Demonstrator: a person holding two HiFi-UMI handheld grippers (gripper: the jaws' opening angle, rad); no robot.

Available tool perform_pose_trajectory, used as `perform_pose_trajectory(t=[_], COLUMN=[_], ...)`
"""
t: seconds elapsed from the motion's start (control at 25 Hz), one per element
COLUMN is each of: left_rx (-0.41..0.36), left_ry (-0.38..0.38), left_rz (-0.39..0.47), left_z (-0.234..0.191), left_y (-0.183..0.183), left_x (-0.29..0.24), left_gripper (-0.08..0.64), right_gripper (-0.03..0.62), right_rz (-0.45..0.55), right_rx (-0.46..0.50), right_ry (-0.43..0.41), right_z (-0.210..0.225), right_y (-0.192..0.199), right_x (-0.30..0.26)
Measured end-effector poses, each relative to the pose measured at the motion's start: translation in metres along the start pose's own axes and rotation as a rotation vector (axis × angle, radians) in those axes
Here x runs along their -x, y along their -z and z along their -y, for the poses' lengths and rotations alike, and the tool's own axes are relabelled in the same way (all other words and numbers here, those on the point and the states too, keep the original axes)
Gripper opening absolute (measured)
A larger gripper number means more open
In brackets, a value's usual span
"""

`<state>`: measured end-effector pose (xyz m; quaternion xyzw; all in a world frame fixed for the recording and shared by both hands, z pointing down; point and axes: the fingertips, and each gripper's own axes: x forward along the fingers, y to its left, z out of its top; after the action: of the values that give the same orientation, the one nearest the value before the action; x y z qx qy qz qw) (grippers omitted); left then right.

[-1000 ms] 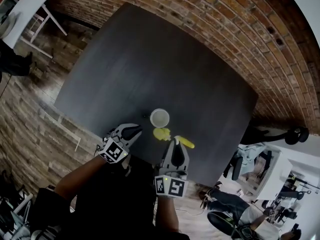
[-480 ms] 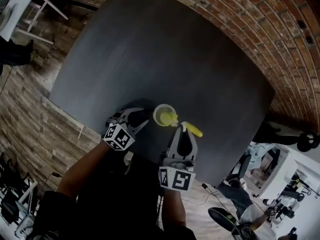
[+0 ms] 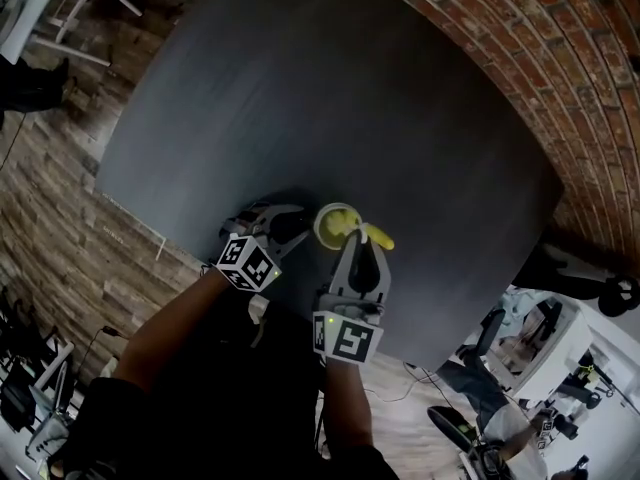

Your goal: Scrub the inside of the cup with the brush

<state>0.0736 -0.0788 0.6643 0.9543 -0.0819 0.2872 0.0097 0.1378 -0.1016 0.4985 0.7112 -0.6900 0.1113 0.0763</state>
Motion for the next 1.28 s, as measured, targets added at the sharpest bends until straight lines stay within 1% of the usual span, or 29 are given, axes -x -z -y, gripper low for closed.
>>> perform_pose_trajectory(t=[0.04,0.08,0.2,0.36,0.48,0.6,0.84,0.96,1.08,1.28], left_rx=[-0.002,-0.005,-0.012,-0.010,0.003,0.014,0.025,0.030,0.032,0.040], left_ry=[-0.005,-0.007,0.000,-0.001,-0.006,-0.005,-0.005,-0.006,-0.004,0.004], left_rz=[-0.002,-0.005,-0.005,-0.002,0.000,0.000,0.004,0.005,0.008,0.016], left_z=[-0.001,-0.002,-0.003,-0.003,-0.004,-0.003,-0.003,-0.003,-0.004,-0.002], left_y=[0.000,0.001,0.000,0.000,0.000,0.000,0.001,0.001,0.001,0.000], left_x=[0.000,0.000,0.000,-0.002,-0.002,-0.002,0.000,0.000,0.000,-0.001], left_gripper=[0.131,0.096,0.092,0.092,0.092,0.092,0.092,0.092,0.092,0.092], right_gripper=[0.052,0.052,0.054,0.054,0.054,0.054,0.052,0.052,0.052,0.052], right_rz=[0.002,0.005,0.009,-0.005,-0.044,-0.100,-0.253,-0.307,-0.308,-0.237], right_rx=[-0.008,-0.021,-0.072,-0.148,-0.164,-0.156,-0.076,0.006,0.083,0.202], right_ry=[-0.001,-0.002,-0.019,-0.062,-0.111,-0.149,-0.154,-0.151,-0.141,-0.120], right_z=[-0.001,-0.002,-0.002,-0.003,-0.008,-0.008,-0.003,-0.006,-0.013,-0.014], right_y=[0.002,0.002,0.001,0.003,0.003,0.002,0.008,0.011,0.008,0.006], right_x=[-0.001,-0.002,-0.004,-0.005,-0.002,0.007,0.021,0.027,0.028,0.028])
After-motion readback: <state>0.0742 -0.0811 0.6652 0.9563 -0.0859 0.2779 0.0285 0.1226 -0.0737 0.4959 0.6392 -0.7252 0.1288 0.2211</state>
